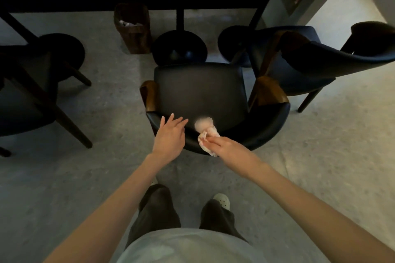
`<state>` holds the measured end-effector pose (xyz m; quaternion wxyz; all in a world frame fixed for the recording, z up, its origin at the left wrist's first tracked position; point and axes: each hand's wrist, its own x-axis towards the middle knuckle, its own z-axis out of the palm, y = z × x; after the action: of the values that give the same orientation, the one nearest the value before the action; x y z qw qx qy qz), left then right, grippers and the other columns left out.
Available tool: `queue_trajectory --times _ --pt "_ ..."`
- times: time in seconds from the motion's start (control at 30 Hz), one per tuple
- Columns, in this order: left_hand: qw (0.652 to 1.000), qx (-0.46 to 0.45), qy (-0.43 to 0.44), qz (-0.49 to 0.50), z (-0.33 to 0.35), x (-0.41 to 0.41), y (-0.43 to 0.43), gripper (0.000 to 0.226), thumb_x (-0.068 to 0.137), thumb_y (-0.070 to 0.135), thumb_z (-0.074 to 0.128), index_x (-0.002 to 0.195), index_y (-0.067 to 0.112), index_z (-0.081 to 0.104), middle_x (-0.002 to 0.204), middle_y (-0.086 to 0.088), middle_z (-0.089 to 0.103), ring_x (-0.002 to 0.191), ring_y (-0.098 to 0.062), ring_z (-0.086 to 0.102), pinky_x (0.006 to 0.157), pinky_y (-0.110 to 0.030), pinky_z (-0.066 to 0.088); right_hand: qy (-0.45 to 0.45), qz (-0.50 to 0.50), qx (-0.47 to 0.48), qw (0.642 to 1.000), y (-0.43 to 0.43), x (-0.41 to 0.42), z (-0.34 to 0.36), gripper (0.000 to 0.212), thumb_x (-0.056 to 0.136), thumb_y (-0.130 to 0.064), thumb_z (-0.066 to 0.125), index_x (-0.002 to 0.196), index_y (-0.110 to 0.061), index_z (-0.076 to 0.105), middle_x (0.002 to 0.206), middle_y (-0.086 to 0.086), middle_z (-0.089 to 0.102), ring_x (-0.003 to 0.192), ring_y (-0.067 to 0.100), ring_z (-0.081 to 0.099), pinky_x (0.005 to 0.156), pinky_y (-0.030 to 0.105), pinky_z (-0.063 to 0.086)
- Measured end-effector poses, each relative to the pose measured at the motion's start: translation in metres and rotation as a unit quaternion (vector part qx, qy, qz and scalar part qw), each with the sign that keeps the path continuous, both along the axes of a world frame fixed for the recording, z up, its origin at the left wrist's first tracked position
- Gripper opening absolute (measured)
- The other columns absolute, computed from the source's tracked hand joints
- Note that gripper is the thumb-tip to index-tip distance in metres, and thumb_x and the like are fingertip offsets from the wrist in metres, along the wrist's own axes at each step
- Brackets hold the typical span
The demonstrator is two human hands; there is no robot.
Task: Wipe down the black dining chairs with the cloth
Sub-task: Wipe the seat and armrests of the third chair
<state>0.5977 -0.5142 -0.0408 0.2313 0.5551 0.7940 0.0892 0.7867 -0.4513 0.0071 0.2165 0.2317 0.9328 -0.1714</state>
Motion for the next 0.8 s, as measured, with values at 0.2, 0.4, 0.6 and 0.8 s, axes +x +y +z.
queue_trajectory --times 0.2,0.4,0.6,0.8 --pt "0.999 -0.022 0.001 0.029 0.004 0.074 0.004 0.044 0.104 0.029 0.030 0.146 0.019 0.038 0.151 -0.001 0.039 0.146 -0.021 0.020 0.119 -0.038 0.001 0.001 0.015 0.036 0.999 0.038 0.098 0.007 0.077 0.093 0.001 0.054 0.154 -0.026 0.016 0.160 -0.003 0.019 0.145 0.018 0.023 0.114 0.029 0.028" --pt "0.995 -0.020 -0.045 0.082 0.011 0.093 -0.002 0.043 0.104 0.026 0.034 0.145 0.013 0.039 0.154 -0.005 0.034 0.147 -0.022 0.016 0.119 -0.035 0.003 0.066 -0.065 0.022 0.995 0.068 0.141 0.012 0.059 0.097 -0.005 0.051 0.149 -0.027 0.033 0.154 -0.004 0.036 0.135 0.018 0.043 0.106 0.028 0.039" --pt "0.994 -0.031 -0.022 0.105 0.025 0.064 -0.034 0.046 0.103 0.015 0.037 0.149 0.015 0.032 0.158 0.000 0.023 0.148 -0.019 0.011 0.119 -0.033 0.012 0.280 -0.132 -0.037 0.950 0.024 0.076 0.012 0.041 0.101 -0.029 0.043 0.142 -0.029 0.048 0.127 0.004 0.058 0.106 0.017 0.055 0.085 0.033 0.050" --pt "0.998 -0.024 0.000 0.061 0.023 0.037 -0.047 0.059 0.097 -0.002 0.041 0.151 0.017 0.026 0.159 0.004 0.021 0.147 -0.016 0.015 0.119 -0.029 0.013 0.172 -0.049 0.036 0.983 -0.010 -0.005 -0.030 0.058 0.095 -0.037 0.052 0.149 -0.024 0.032 0.150 0.006 0.036 0.128 0.032 0.031 0.105 0.045 0.028"
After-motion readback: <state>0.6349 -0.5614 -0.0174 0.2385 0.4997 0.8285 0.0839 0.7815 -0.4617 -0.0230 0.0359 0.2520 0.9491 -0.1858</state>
